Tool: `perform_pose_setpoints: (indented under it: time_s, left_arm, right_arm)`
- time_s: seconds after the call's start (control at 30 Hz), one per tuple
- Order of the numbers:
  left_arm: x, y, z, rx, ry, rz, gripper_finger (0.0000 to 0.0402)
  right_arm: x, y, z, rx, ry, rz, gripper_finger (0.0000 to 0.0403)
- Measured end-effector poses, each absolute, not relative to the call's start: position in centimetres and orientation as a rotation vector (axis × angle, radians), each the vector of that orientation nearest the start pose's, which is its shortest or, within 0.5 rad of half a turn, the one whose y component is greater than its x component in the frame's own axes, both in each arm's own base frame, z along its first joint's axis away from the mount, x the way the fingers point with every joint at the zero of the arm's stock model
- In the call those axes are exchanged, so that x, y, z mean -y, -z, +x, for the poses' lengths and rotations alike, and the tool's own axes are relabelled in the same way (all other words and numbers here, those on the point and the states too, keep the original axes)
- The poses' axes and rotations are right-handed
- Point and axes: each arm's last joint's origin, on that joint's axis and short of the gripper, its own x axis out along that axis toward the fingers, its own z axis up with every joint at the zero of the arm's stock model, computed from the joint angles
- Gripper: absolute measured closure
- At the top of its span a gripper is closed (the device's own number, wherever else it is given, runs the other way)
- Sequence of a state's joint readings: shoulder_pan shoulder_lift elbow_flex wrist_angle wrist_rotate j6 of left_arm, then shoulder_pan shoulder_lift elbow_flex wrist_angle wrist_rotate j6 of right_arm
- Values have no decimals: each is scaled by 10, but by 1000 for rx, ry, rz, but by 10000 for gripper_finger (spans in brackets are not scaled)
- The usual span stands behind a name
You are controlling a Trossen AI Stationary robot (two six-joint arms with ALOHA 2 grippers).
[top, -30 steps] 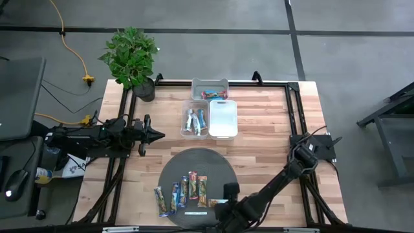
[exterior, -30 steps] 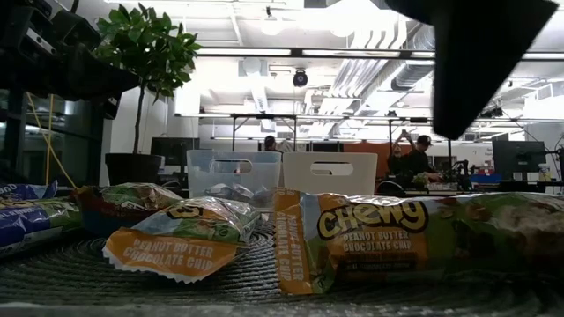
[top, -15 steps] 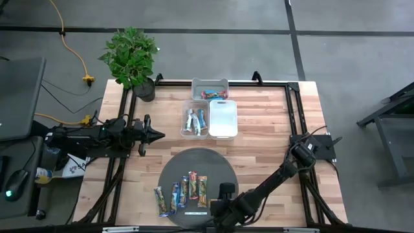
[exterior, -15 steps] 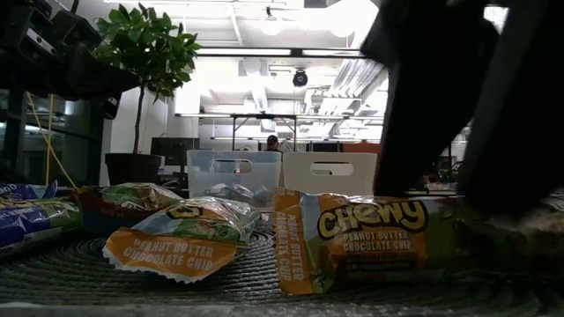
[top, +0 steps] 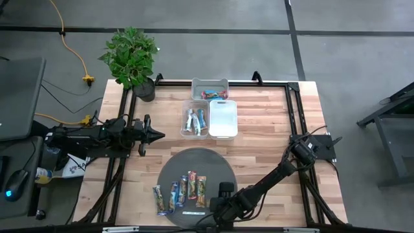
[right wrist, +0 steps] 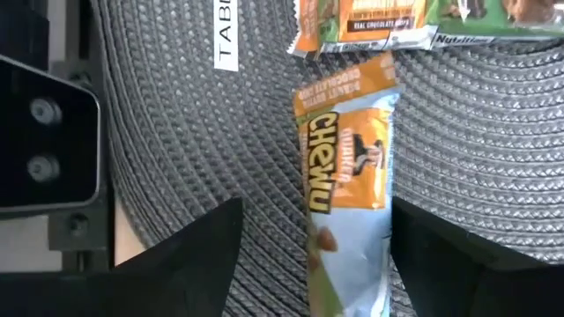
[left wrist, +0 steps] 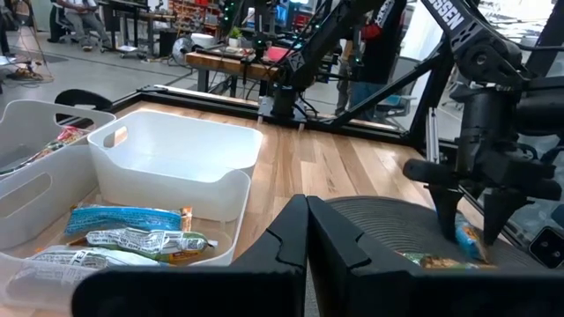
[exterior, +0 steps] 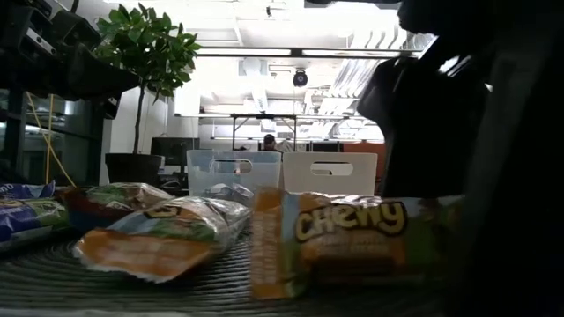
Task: Pick and place Granola Bars by type
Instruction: Put the yellow granola bar into the transparent bin
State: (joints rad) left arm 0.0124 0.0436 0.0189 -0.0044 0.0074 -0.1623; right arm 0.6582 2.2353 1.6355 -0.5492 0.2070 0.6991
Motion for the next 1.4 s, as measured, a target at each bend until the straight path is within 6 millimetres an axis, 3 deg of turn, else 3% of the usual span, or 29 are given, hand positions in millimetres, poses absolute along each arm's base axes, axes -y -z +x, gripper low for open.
perform_pose_setpoints:
  time_s: [0.37,0.87,1.17,1.4]
  left_arm:
    - [-1,-166,99,-29,-7,-163,401]
    - [-1,-166,99,-29,-8,-163,401]
    - [-1,-166,99,-28,-7,-163,401]
    - [-1,-166,99,-29,-7,-163,401]
  right_arm:
    - [-269,-135,372,-1123,-13,196,151]
    - [-267,-133,371,-1161,-13,192,281]
    - [-267,-133,370,-1164,-13,192,314]
    - [-262,-145,367,-1190,-23,203,324]
